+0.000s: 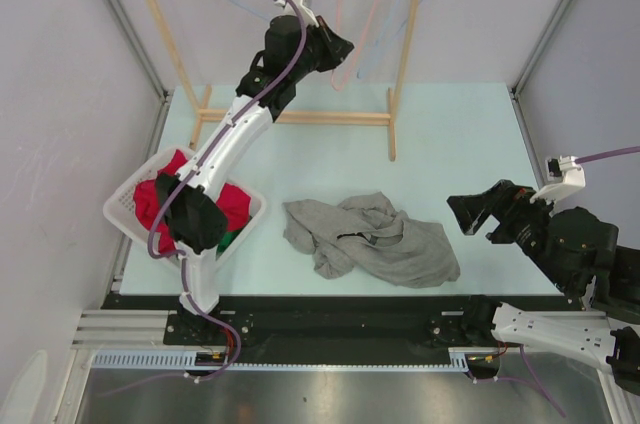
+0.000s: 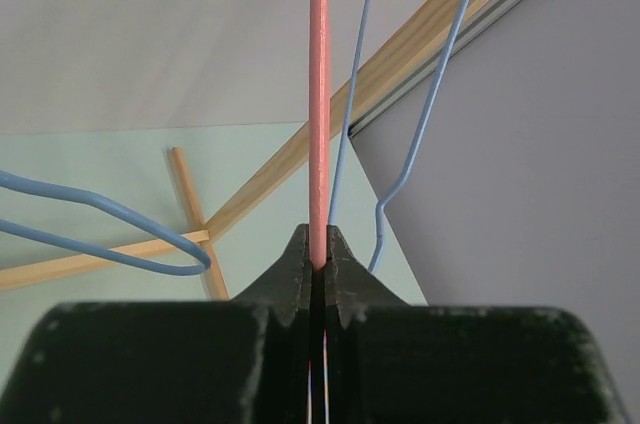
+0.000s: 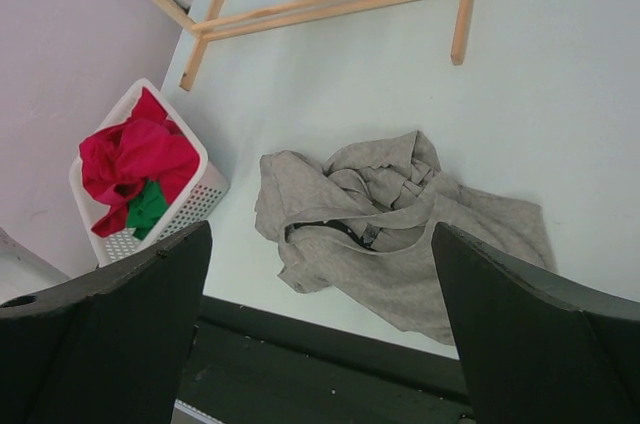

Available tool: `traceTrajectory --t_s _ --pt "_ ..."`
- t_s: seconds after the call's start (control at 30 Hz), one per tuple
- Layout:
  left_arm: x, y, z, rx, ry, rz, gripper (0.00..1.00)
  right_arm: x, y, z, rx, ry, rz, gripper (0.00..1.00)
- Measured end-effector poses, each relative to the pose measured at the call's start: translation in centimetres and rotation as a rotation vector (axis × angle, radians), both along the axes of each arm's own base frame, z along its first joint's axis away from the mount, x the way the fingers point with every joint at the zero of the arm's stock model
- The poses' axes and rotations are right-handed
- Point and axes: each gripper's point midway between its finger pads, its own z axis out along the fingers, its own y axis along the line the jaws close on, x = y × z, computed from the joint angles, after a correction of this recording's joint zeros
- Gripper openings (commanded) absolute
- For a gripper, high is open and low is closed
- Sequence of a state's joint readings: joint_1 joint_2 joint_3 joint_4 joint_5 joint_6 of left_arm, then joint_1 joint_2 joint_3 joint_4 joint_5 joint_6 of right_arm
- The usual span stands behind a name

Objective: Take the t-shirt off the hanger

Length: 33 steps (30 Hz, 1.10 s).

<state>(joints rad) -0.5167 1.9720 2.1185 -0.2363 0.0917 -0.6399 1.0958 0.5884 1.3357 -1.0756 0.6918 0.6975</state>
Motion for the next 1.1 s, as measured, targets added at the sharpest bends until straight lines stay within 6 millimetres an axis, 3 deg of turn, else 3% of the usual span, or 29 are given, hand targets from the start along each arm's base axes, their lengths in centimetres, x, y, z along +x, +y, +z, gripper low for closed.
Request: traceTrajectory --t_s 0.17,0.27,0.3,0.47,0.5,0.57,0.6,0.73,0.9,1.0,1.1 --pt "0.0 -0.1 0.4 -0.006 -0.009 -0.005 0.03 0.0 -0.1 0.3 0.007 -0.003 0.000 0.96" --pt "-0.1 -0.1 0.1 0.003 -0.005 -0.006 0.33 0.0 0.0 0.4 0.009 -0.004 0.000 0.96" --pt "-0.1 0.0 -0.1 0.009 0.001 -0.006 0.47 0.0 0.0 0.4 0.009 -0.004 0.001 0.96" --pt "-1.2 0.9 -2.4 0.073 0.031 -0.007 0.64 0.0 0.3 0.3 0.007 0.001 0.008 0.97" --pt "-1.7 1.2 -2.7 0.089 0.040 -0.008 0.77 0.0 0.4 0.2 0.006 0.003 0.009 0.97" --pt "-2.9 2.1 -2.8 0.119 0.048 -0.004 0.85 0.0 0.5 -0.1 0.001 0.008 0.010 0.97" --pt "-3.4 2.5 -2.4 0.128 0.043 -0.002 0.94 0.1 0.6 -0.2 -0.003 0.011 0.010 0.97" --pt "-6.9 5.3 1.4 0.145 -0.021 0.025 0.96 0.3 1.2 -0.9 -0.017 0.024 0.013 0.97" --pt "-14.2 10.2 7.2 0.136 -0.169 0.054 0.96 0.6 2.4 -2.8 -0.028 0.061 0.018 0.98" --pt "-19.1 12.6 7.4 0.132 -0.227 0.034 0.99 0.9 3.7 -5.0 -0.066 0.107 0.028 0.98" --pt "-22.5 13.5 3.8 0.147 -0.206 -0.015 1.00 1.3 5.3 -7.3 -0.128 0.166 0.036 0.99"
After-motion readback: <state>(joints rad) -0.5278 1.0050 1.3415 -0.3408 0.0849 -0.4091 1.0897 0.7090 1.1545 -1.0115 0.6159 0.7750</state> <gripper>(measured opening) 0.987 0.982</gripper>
